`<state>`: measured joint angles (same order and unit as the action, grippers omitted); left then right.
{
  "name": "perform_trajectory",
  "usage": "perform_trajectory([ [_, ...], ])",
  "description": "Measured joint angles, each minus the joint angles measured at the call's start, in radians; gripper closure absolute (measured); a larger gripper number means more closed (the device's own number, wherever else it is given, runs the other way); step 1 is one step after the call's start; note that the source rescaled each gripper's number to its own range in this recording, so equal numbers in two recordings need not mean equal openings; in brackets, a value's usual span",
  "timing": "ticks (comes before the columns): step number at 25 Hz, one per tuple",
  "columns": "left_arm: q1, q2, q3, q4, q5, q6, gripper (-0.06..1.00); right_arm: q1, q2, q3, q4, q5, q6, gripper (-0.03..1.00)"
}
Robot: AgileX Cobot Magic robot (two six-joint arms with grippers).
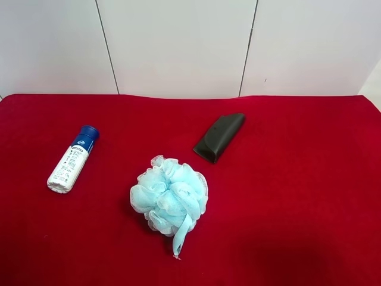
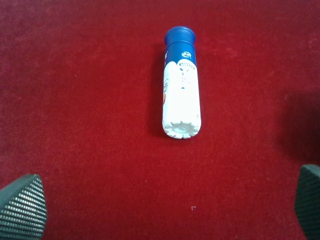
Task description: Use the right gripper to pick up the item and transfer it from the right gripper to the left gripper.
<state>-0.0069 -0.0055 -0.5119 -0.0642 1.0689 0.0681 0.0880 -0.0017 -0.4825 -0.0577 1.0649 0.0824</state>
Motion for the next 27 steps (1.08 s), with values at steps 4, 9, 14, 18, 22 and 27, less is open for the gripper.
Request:
perform_trajectory([
  [4,0.000,0.000,0.000,0.000,0.000,0.000,-0.05,0.000,0.000,0.000,0.000,0.000,0.000,-0.03],
  [9,0.000,0.000,0.000,0.000,0.000,0.000,-0.05,0.000,0.000,0.000,0.000,0.000,0.000,-0.03],
  [14,0.000,0.000,0.000,0.000,-0.001,0.000,-0.05,0.000,0.000,0.000,0.000,0.000,0.000,-0.03],
  [18,0.000,0.000,0.000,0.000,-0.001,0.000,-0.05,0.000,0.000,0.000,0.000,0.000,0.000,-0.03],
  [22,0.000,0.000,0.000,0.000,-0.001,0.000,-0.05,0.000,0.000,0.000,0.000,0.000,0.000,-0.03],
  [27,0.000,0.000,0.000,0.000,-0.001,0.000,-0.05,0.000,0.000,0.000,0.000,0.000,0.000,-0.03],
])
